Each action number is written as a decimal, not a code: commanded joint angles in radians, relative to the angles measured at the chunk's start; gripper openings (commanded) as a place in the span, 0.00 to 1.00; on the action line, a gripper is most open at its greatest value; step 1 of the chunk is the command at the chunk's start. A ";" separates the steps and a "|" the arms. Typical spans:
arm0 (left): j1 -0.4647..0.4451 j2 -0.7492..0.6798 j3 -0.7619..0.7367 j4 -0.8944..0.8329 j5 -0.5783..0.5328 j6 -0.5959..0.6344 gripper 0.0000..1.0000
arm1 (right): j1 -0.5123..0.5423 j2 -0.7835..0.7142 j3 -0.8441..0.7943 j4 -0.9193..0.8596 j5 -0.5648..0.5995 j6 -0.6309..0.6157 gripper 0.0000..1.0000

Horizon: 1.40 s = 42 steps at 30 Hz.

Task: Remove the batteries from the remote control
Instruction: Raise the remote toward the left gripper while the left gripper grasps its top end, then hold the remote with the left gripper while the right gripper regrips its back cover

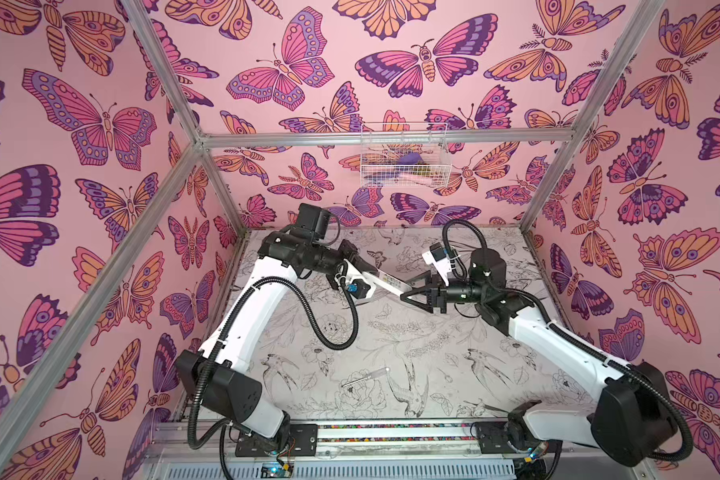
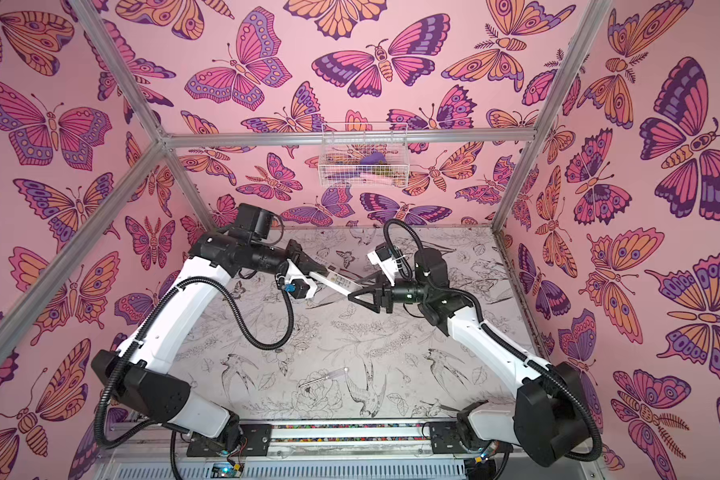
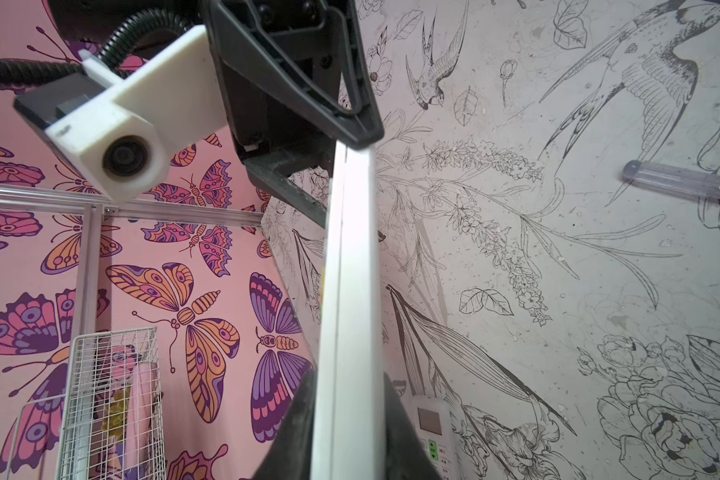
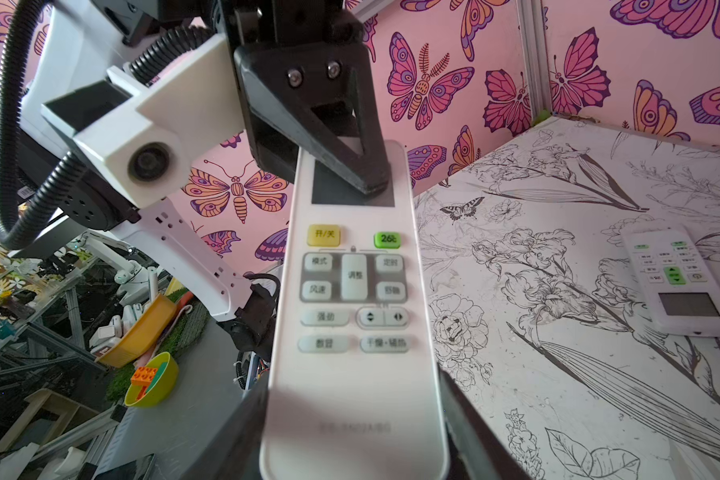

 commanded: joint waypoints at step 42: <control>0.084 -0.233 -0.935 0.822 0.272 -2.227 0.01 | -0.025 -0.031 -0.323 0.117 0.161 0.181 0.89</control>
